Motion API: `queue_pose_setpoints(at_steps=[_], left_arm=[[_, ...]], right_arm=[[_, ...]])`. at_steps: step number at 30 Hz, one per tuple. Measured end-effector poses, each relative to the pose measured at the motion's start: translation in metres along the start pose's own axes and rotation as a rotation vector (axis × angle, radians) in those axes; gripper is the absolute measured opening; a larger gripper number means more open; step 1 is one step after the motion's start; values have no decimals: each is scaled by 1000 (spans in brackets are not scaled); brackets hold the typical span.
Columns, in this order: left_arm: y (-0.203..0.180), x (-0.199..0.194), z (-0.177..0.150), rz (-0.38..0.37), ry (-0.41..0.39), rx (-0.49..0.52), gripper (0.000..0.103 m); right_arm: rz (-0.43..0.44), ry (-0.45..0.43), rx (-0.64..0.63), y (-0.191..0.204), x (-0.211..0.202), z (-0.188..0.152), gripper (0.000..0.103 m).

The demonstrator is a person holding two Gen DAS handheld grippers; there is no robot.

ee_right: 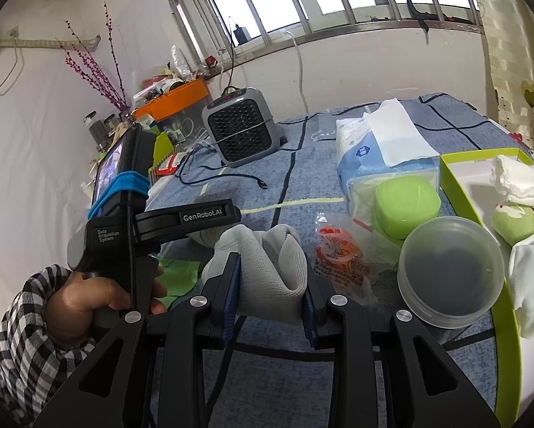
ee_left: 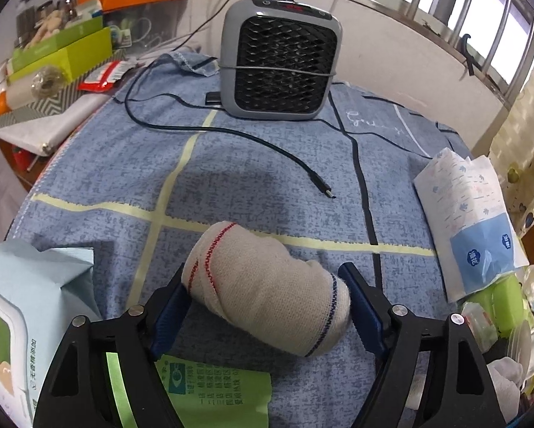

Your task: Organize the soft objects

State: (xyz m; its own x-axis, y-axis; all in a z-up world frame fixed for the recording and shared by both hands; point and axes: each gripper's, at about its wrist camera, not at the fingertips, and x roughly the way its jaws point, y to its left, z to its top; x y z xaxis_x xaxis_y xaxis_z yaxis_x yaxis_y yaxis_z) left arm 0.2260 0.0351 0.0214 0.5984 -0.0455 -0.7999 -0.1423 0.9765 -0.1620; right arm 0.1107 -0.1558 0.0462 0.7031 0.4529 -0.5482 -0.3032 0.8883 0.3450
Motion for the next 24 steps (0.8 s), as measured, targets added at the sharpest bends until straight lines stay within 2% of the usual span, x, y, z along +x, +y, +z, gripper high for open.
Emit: queue_pose_setpoints(at_steps=[11,24], left_arm=[[-5,-17,-3,-53,-43,37,78],[-27,-61,-16,-106,-114,153,78]], right_arm=[[-36,-2,-16,5,-2,1,31],[-114,-45,-16,1,-24,9,31]])
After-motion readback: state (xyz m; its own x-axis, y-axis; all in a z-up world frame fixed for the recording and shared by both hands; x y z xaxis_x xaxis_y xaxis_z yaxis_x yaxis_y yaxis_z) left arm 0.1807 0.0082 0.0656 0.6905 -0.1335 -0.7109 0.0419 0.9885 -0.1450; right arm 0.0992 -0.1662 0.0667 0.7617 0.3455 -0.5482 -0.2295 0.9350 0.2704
